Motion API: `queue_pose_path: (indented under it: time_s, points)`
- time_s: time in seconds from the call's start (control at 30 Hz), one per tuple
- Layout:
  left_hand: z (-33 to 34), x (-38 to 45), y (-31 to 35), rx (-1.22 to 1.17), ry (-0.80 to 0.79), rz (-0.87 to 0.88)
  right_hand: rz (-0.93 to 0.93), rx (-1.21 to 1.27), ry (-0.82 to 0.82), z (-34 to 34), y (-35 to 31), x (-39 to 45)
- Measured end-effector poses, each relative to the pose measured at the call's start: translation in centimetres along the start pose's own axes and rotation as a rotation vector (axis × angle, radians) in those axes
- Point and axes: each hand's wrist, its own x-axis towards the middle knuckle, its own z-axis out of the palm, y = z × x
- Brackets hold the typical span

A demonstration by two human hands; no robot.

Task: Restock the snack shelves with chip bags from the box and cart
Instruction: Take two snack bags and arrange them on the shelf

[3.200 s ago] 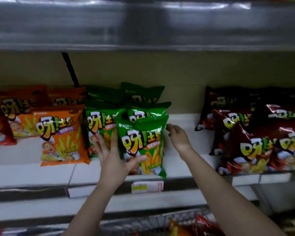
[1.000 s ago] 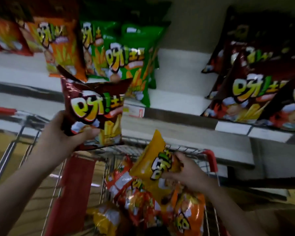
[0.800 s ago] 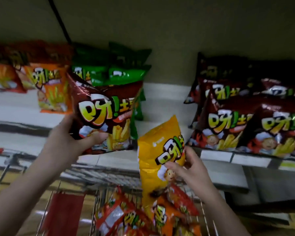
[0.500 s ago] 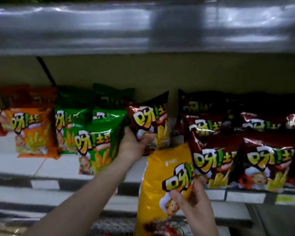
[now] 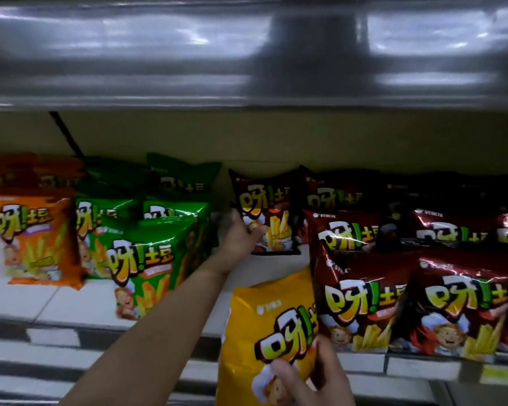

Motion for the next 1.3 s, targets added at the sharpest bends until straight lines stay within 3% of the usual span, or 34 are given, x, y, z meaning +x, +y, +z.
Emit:
queue_pose_path:
  time_s: [0.2, 0.27, 0.4, 0.6, 0.73, 0.93, 1.13, 1.3]
  points:
    - [-4.2, -7.5, 2.9, 0.089, -0.063, 0.102, -0.016, -0.064, -0.010, 1.9, -2.2, 0.1]
    - [-7.3, -11.1, 3.1, -0.030, -0.041, 0.127, -0.022, -0.057, -0.043, 3.0, -3.3, 0.0]
    - [-13.4, -17.3, 2.8, -0.318, 0.075, 0.015, -0.090, -0.085, -0.063, 6.6, -4.6, -0.9]
    - [-22.4, -26.7, -0.7, -0.287, 0.042, 0.047, -0.169, -0.135, -0.087, 17.4, -5.3, -5.9]
    - [-29.5, -33.8, -6.5, -0.257, -0.018, 0.120, -0.181, -0.173, -0.178, 26.3, -3.7, -12.3]
    - [-41.1, -45.7, -14.8, -0.286, 0.302, 0.089, -0.112, -0.209, -0.360, 38.9, 0.6, -24.4]
    - [-53.7, -56.4, -18.6, -0.375, 0.396, 0.017, -0.087, -0.360, -0.585, 49.0, 1.3, -32.6]
    - [-60.6, -58.5, -19.6, -0.424, 0.442, 0.052, -0.031, -0.495, -0.747, 56.6, -0.2, -34.9]
